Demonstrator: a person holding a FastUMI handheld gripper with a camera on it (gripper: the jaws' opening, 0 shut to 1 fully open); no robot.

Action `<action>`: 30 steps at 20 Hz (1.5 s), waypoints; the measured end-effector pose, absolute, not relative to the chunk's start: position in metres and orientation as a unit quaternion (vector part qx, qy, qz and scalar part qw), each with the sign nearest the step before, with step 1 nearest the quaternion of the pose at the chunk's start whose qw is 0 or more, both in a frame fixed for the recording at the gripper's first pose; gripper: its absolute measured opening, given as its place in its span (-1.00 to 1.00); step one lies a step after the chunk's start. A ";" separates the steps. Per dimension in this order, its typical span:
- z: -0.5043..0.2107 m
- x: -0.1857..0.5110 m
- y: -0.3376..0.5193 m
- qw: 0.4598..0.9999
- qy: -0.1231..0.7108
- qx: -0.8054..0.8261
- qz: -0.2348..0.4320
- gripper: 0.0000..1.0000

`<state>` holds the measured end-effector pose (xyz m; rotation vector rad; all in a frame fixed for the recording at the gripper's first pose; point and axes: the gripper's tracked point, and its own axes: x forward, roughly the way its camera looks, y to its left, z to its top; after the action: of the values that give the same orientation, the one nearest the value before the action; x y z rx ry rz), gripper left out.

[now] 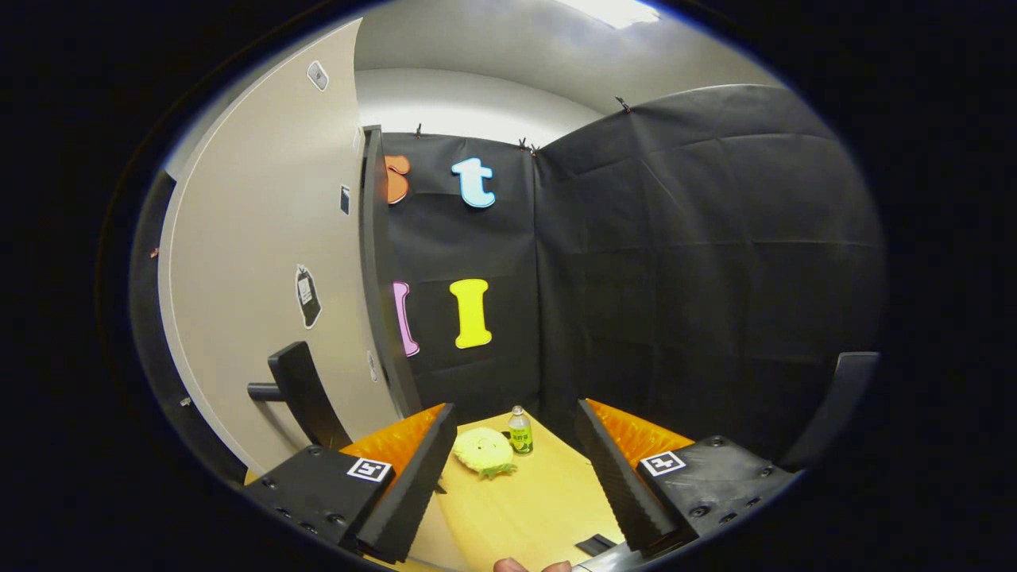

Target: Open the shoe cabinet door, grab the shoes and put them into the shoe cabinet, then close the shoe cabinet door.

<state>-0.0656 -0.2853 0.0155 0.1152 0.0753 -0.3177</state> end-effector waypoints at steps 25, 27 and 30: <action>-0.001 -0.004 -0.014 0.996 0.063 0.057 0.031 0.96; -0.003 -0.005 -0.013 0.996 0.066 0.059 0.029 0.96; -0.004 -0.006 -0.014 0.995 0.072 0.065 0.026 0.96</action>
<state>-0.0063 -0.0144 -0.0043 0.1295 0.1447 0.0524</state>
